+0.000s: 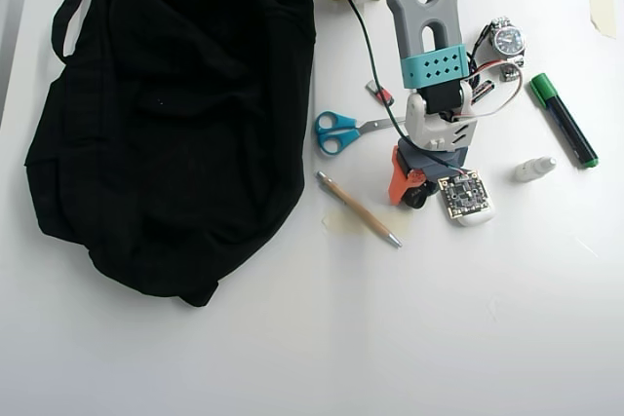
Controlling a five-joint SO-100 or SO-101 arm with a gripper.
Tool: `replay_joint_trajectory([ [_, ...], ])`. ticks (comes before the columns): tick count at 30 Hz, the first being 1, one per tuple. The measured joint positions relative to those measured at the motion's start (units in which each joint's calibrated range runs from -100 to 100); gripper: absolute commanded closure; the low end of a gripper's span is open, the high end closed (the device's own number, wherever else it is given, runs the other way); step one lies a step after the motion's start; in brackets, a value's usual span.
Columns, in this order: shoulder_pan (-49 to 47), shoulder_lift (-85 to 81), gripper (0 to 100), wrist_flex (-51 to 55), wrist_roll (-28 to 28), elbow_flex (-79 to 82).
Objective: Put the black bike light into the black bag
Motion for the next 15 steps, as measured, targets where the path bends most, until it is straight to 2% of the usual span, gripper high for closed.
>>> replay_joint_trajectory([
  [3,0.0,0.0,98,0.0,0.0,0.0],
  [15,-0.8,-3.3,98,1.7,-0.1,0.3],
])
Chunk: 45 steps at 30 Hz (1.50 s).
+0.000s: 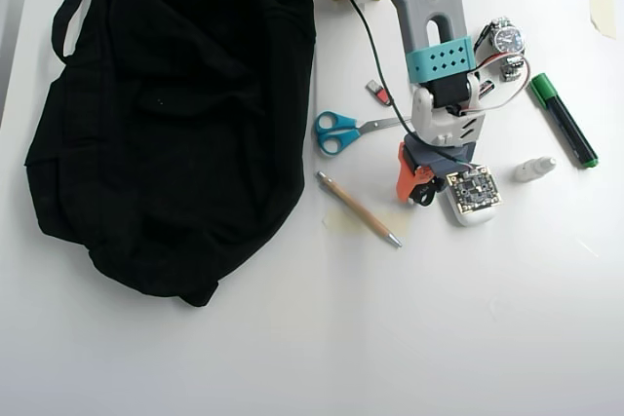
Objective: Put the black bike light into the black bag
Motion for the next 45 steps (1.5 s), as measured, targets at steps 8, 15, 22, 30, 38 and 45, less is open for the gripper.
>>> replay_joint_trajectory([
  [8,0.1,-13.7,98,11.2,1.3,0.1],
  [15,6.1,-30.1,98,17.4,4.8,0.1],
  [22,13.9,-44.5,98,23.2,5.3,0.0],
  [30,27.7,-47.4,98,27.4,6.8,4.7],
  [38,39.8,-47.3,98,6.6,8.4,24.7],
  [45,51.4,-47.5,98,-31.4,8.5,59.6],
])
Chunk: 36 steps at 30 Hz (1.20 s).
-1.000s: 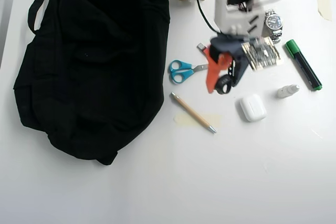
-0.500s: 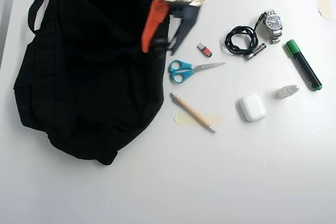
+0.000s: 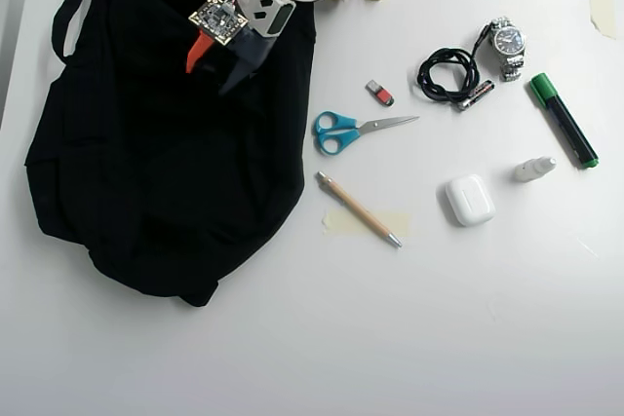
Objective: Put the black bike light into the black bag
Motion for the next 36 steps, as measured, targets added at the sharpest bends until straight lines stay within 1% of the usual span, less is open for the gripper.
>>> replay_joint_trajectory([
  [2,1.3,0.2,98,-4.7,-0.1,3.7],
  [5,1.4,2.5,97,-4.4,-0.1,1.7],
  [7,0.5,13.3,97,3.0,0.4,-11.7],
  [8,0.4,19.0,92,3.8,0.4,-17.9],
  [9,0.4,27.9,78,5.5,0.4,-27.7],
  [10,0.4,32.5,63,8.9,0.5,-33.5],
  [11,0.4,37.4,55,14.3,0.7,-42.0],
  [13,0.4,41.8,33,23.3,1.0,-51.1],
  [14,0.4,41.8,30,26.3,1.7,-53.0],
  [15,0.1,41.9,30,28.4,1.9,-54.0],
  [16,-0.8,40.4,31,36.1,1.9,-56.1],
  [17,-2.0,37.5,37,41.2,1.9,-56.7],
  [18,-3.8,32.4,45,46.4,1.7,-57.1],
  [19,-5.2,28.4,56,48.8,1.3,-57.2],
  [20,-8.4,19.3,65,53.3,0.2,-57.2],
  [21,-12.0,12.8,74,54.5,-1.6,-57.1],
  [22,-16.2,7.1,80,54.7,-3.8,-57.2],
  [23,-20.1,4.4,91,54.7,-5.1,-57.2],
  [24,-26.1,-0.1,98,54.7,-7.1,-57.2],
  [26,-33.8,-5.7,98,54.7,-9.1,-57.3],
  [27,-42.1,-8.9,98,54.7,-10.7,-57.2],
  [33,-52.3,-12.8,98,53.5,-11.8,-51.8],
  [36,-52.3,-16.6,98,48.6,-12.0,-44.2],
])
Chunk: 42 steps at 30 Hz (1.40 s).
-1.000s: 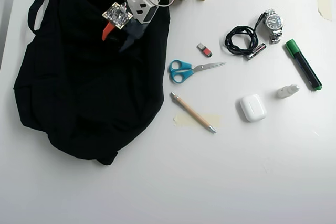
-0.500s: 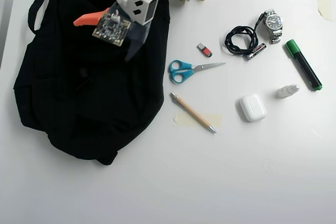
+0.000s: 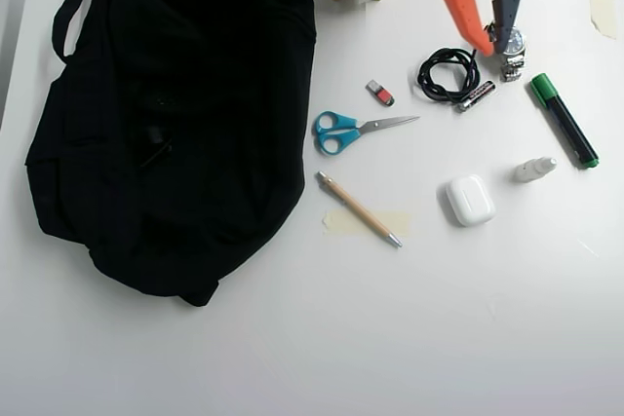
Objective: Put the black bike light into the black bag
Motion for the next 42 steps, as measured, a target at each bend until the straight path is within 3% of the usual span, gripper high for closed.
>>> replay_joint_trajectory([
  [11,-0.3,-11.2,98,-37.8,-2.0,45.6],
  [15,1.5,-11.3,98,-45.8,-2.0,55.4],
  [23,9.0,-11.3,98,-47.6,-2.0,64.3],
  [38,11.4,-12.4,98,-47.7,-1.8,77.3],
  [42,13.2,-12.4,98,-43.5,-1.8,78.1],
])
